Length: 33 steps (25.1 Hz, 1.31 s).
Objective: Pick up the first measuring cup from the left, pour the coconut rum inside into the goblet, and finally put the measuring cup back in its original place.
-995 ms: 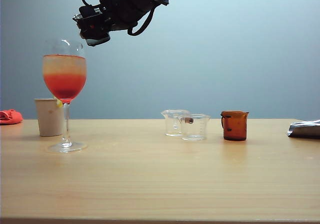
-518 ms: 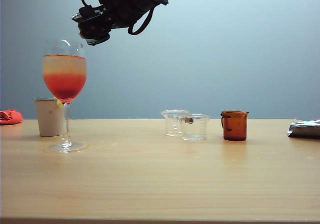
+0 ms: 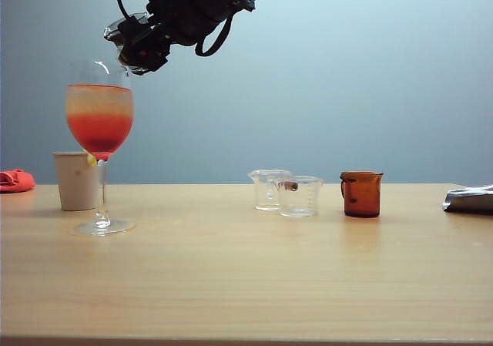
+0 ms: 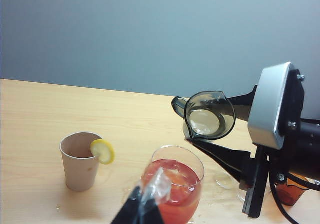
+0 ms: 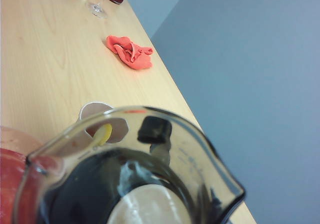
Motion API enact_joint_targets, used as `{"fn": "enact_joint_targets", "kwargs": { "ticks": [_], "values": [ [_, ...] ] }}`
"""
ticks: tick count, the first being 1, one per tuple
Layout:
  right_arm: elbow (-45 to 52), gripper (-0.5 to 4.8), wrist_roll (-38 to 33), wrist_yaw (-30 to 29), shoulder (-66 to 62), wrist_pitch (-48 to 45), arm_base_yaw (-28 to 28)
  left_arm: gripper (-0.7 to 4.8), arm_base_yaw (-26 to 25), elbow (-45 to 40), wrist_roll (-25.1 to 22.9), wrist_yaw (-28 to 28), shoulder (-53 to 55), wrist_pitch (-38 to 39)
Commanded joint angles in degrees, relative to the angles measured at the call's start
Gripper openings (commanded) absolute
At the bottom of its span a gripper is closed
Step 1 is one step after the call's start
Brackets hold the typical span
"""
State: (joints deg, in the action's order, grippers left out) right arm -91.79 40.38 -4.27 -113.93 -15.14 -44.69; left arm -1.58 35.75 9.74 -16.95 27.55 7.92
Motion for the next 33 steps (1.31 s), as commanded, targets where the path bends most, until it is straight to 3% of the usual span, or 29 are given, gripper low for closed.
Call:
{"fn": "enact_joint_targets", "kwargs": {
  "ticks": [1,10,33],
  "values": [
    [-0.55,-0.01,0.63,-0.17,0.31,-1.86,-0.09,-0.05,0.04,0.31,-0.26,-0.26,-0.07,-0.66],
    [-0.55,-0.01,6.69,-0.17,0.31,-1.88,-0.17,-0.05,0.04,0.31,-0.26,-0.24,-0.07,-0.66],
    [-0.55,-0.01,14.43,-0.15,0.28,-3.13,-0.74,-0.05,0.04,0.31,-0.28,-0.24,-0.07,-0.66]
  ]
}}
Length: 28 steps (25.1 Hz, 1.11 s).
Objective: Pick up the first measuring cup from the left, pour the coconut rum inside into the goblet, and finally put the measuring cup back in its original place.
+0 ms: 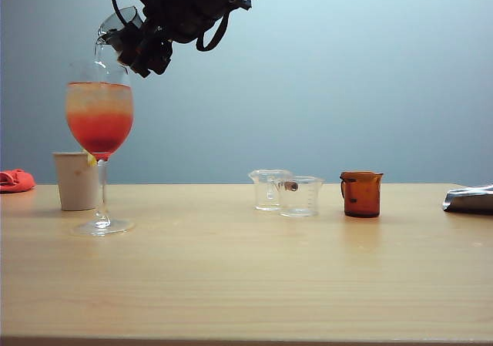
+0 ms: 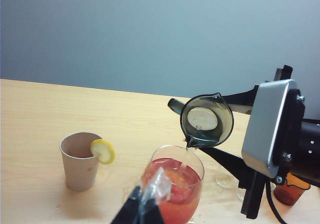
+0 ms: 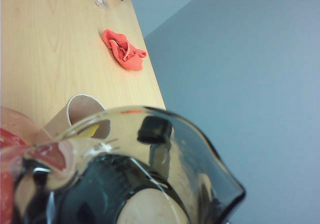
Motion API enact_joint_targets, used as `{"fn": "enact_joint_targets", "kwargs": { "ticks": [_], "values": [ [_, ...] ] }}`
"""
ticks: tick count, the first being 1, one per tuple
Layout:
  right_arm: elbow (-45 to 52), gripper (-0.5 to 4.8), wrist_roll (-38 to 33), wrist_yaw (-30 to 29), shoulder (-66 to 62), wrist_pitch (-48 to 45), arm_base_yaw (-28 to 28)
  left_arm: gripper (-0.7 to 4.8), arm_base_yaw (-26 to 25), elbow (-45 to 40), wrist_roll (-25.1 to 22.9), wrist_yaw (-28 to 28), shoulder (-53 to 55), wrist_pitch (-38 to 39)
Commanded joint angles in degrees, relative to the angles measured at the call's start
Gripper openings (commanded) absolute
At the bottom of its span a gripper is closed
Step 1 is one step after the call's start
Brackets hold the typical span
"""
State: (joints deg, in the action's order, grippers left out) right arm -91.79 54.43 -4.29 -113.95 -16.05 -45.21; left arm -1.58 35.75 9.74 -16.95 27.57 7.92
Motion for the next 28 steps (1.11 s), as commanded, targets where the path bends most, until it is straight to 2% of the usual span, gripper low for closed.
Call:
{"fn": "enact_joint_targets", "kwargs": {
  "ticks": [1,18,28],
  "values": [
    [-0.55,-0.01,0.98,-0.13,0.31,-2.19,-0.22,-0.05,0.04,0.31,-0.28,-0.26,-0.09,-0.66],
    [-0.55,-0.01,10.62,-0.15,0.31,-2.23,-0.33,-0.05,0.04,0.31,-0.28,-0.24,-0.09,-0.22],
    [-0.52,-0.01,21.40,-0.15,0.31,-2.23,-0.35,-0.05,0.04,0.31,-0.28,-0.24,-0.09,-0.22]
  ]
}}
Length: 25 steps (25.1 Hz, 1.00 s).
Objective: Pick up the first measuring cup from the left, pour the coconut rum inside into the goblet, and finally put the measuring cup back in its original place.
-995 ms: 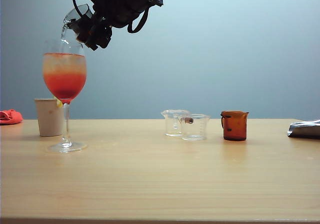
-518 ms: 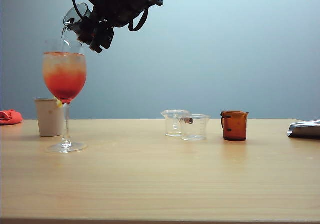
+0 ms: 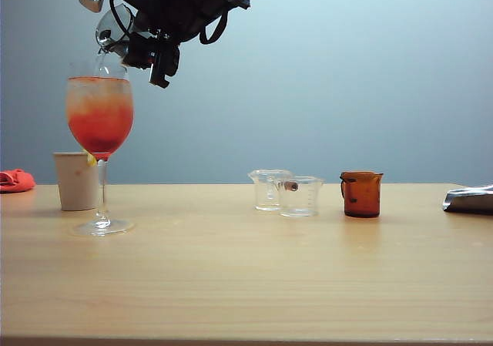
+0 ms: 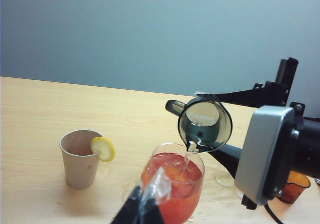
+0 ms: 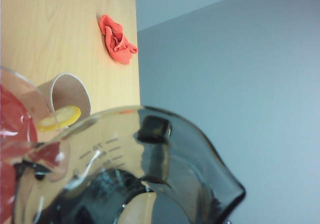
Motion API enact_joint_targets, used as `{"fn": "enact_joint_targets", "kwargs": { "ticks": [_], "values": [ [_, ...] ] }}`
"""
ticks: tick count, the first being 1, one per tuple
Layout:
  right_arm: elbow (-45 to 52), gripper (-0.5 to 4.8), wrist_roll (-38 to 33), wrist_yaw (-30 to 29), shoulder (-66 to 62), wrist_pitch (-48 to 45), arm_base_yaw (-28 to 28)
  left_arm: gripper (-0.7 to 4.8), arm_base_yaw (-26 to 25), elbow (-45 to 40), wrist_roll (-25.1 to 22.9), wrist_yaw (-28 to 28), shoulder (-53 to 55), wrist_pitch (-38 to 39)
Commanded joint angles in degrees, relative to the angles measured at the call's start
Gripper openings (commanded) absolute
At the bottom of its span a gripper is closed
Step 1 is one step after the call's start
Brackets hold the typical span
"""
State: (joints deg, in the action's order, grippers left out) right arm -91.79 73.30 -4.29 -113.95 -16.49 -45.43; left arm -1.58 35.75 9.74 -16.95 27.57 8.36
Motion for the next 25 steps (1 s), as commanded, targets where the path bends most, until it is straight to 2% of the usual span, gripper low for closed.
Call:
{"fn": "enact_joint_targets", "kwargs": {
  "ticks": [1,10,17,21,25],
  "values": [
    [-0.52,-0.01,3.48,-0.15,0.31,-1.79,-0.13,-0.05,0.04,0.31,-0.28,-0.24,-0.09,-0.66],
    [-0.52,-0.01,7.21,-0.15,0.31,-1.84,-0.13,-0.05,0.04,0.28,-0.28,-0.24,-0.09,-0.63],
    [-0.50,-0.02,18.51,0.52,0.31,-1.88,-0.72,-0.05,0.04,0.28,-0.31,-0.22,-0.09,-0.66],
    [-0.50,-0.02,21.92,0.52,0.31,-2.54,-0.68,-0.05,0.04,0.28,-0.28,-0.24,-0.09,-0.63],
    [-0.50,-0.02,21.90,0.52,0.33,-3.48,-0.68,-0.05,0.04,0.28,-0.28,-0.24,-0.09,-0.63]
  ]
}}
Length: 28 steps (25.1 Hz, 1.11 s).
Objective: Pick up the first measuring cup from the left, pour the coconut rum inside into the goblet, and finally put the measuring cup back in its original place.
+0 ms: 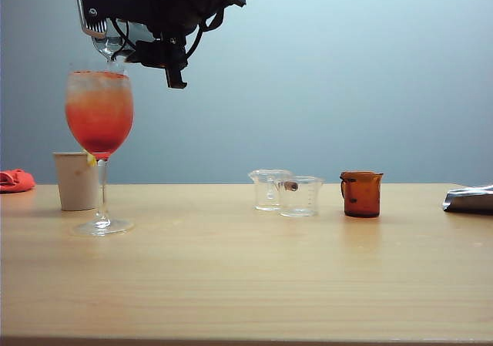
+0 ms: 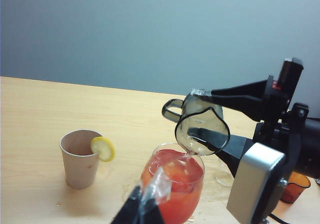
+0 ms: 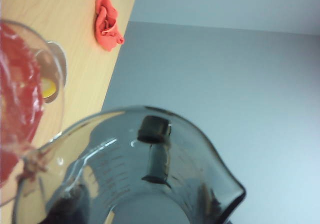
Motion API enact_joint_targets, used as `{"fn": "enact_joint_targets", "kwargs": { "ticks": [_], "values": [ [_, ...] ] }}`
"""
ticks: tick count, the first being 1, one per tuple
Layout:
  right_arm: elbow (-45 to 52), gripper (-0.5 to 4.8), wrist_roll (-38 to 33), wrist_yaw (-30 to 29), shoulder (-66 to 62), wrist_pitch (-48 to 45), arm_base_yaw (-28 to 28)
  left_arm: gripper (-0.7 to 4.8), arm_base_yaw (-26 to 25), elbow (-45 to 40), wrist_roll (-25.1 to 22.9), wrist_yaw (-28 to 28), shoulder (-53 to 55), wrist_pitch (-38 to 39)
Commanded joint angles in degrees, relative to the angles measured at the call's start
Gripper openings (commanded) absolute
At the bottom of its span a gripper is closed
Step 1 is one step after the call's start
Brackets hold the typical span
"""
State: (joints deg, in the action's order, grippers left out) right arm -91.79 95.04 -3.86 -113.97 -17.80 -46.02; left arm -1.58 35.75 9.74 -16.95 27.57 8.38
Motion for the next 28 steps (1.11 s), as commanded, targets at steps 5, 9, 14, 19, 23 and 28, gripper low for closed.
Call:
{"fn": "enact_joint_targets", "kwargs": {
  "ticks": [5,9,14,19,23,28],
  "values": [
    [-0.50,-0.02,0.13,0.09,0.35,-2.14,-0.09,-0.05,0.04,0.28,-0.28,-0.24,-0.09,-0.66],
    [-0.50,-0.02,-0.92,0.07,0.35,-1.68,-0.11,-0.05,0.04,0.28,-0.28,-0.24,-0.09,-0.68],
    [-0.50,-0.01,-27.08,1.05,0.39,-2.51,0.92,-0.05,0.04,0.31,-0.31,-0.24,-0.09,-0.68],
    [-0.50,-0.01,-56.63,3.93,0.39,-3.50,4.92,-0.05,0.04,0.31,-0.28,-0.24,-0.09,-0.68],
    [-0.37,-0.02,-74.71,3.96,0.37,-3.48,10.05,-0.05,0.04,0.28,-0.28,-0.24,-0.09,-0.68],
    [7.13,-0.02,-81.02,4.87,0.33,-10.27,11.37,-0.05,0.04,0.31,-0.28,-0.24,-0.09,-0.66]
  ]
}}
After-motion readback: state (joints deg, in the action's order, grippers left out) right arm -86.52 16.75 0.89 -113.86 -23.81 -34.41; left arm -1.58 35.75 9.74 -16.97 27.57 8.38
